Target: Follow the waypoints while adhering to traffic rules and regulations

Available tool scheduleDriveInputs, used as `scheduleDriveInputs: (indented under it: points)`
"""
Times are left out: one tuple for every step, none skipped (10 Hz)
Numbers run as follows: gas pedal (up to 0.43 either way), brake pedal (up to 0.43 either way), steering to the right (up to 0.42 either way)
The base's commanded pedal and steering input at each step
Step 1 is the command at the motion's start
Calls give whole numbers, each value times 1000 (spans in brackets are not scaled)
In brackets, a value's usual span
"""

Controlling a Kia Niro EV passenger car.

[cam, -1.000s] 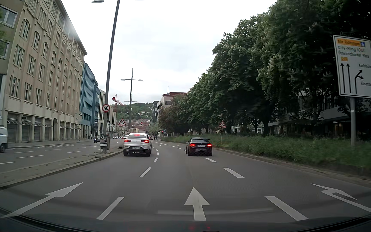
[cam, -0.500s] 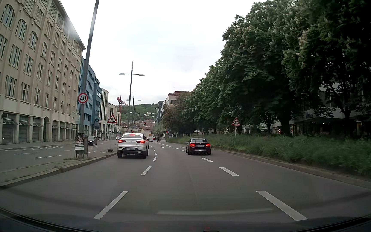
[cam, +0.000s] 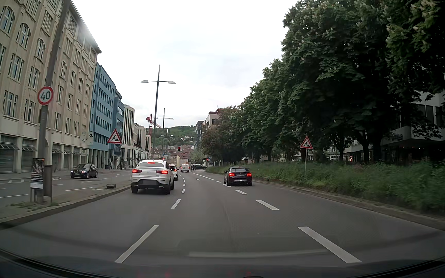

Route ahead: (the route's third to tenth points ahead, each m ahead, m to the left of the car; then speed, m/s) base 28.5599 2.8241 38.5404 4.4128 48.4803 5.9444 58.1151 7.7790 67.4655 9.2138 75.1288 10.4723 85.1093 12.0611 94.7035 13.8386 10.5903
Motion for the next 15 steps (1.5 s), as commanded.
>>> scheduleDriveInputs:
  points:
    - [20, 0, -24]
    - [20, 0, -24]
    - [20, 0, -24]
    - [20, 0, -24]
    - [20, 0, -24]
    - [20, 0, -24]
    - [20, 0, -26]
    - [20, 0, -29]
    - [8, 0, -29]
    - [0, 0, -29]
    - [0, 0, -29]
    - [0, 0, -29]
    - [0, 0, -29]
    - [0, 0, -29]
    - [0, 0, -29]
